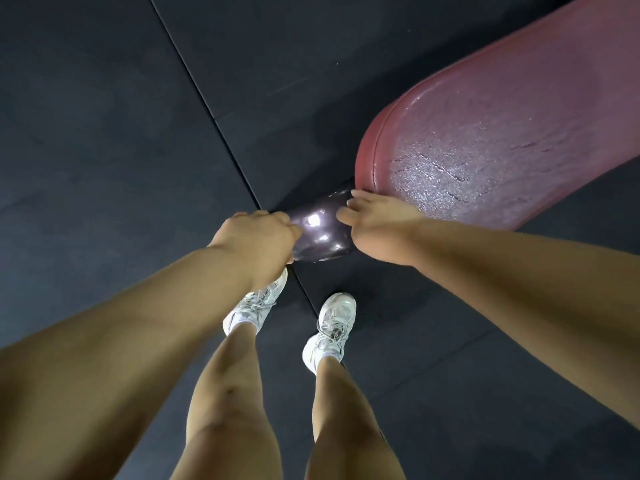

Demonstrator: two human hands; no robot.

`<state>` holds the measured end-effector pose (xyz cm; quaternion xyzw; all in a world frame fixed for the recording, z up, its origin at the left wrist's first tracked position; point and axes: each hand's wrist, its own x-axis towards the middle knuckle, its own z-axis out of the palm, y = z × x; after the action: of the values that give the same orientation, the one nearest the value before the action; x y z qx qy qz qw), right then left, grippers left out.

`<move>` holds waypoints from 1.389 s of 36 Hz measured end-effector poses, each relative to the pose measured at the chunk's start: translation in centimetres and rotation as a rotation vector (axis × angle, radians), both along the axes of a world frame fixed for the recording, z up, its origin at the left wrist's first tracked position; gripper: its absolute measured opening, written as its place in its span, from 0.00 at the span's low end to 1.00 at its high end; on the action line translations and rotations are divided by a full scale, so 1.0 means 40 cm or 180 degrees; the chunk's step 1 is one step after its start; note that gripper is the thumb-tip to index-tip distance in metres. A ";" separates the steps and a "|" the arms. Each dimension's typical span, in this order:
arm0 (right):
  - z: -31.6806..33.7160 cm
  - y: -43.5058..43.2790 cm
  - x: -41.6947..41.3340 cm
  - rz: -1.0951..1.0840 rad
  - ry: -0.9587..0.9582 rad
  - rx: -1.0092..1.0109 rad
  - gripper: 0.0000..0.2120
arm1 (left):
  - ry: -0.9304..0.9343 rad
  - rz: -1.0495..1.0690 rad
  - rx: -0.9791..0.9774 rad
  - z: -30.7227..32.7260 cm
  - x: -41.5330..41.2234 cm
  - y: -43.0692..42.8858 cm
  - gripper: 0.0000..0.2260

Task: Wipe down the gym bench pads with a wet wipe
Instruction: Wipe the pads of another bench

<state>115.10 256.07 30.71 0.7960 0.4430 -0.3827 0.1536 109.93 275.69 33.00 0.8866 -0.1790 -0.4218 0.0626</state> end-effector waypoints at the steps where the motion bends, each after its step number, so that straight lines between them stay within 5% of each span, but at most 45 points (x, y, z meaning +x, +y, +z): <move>1: 0.000 -0.013 -0.014 0.0056 -0.0057 0.0005 0.20 | 0.0023 -0.0023 0.0033 0.005 0.001 0.002 0.14; 10: 0.101 -0.095 -0.121 0.0972 0.0525 -0.1005 0.17 | 0.0368 -0.0559 0.0388 0.079 0.000 0.011 0.16; 22: 0.437 -0.131 -0.060 -0.1870 0.0032 -0.0795 0.18 | 0.0028 -0.0963 0.0467 0.358 0.094 -0.044 0.17; 26: 0.571 -0.158 -0.058 -0.2321 -0.0011 -0.0666 0.16 | -0.0184 -0.1075 0.0424 0.484 0.124 -0.102 0.16; 29: 0.657 -0.189 -0.076 -0.2717 -0.0047 -0.0584 0.05 | -0.0308 -0.1153 0.0388 0.569 0.133 -0.158 0.16; 37: 0.815 -0.391 -0.229 -0.3116 -0.0250 -0.0252 0.08 | -0.0441 -0.1397 0.0281 0.745 0.096 -0.383 0.17; 40: 0.873 -0.493 -0.313 -0.3211 -0.0236 -0.0184 0.16 | -0.0482 -0.1545 0.0305 0.796 0.071 -0.495 0.20; 43: 0.917 -0.613 -0.388 -0.3422 -0.0312 -0.0267 0.07 | -0.0581 -0.1650 0.0296 0.830 0.032 -0.620 0.20; 50: 1.009 -0.899 -0.577 -0.4398 -0.0118 -0.0242 0.07 | -0.0703 -0.2122 0.0097 0.897 -0.108 -0.945 0.20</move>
<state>92.00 220.09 71.08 0.8962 -0.1821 -0.3944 -0.0901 105.60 237.89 68.90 0.8206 -0.4580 -0.3232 -0.1114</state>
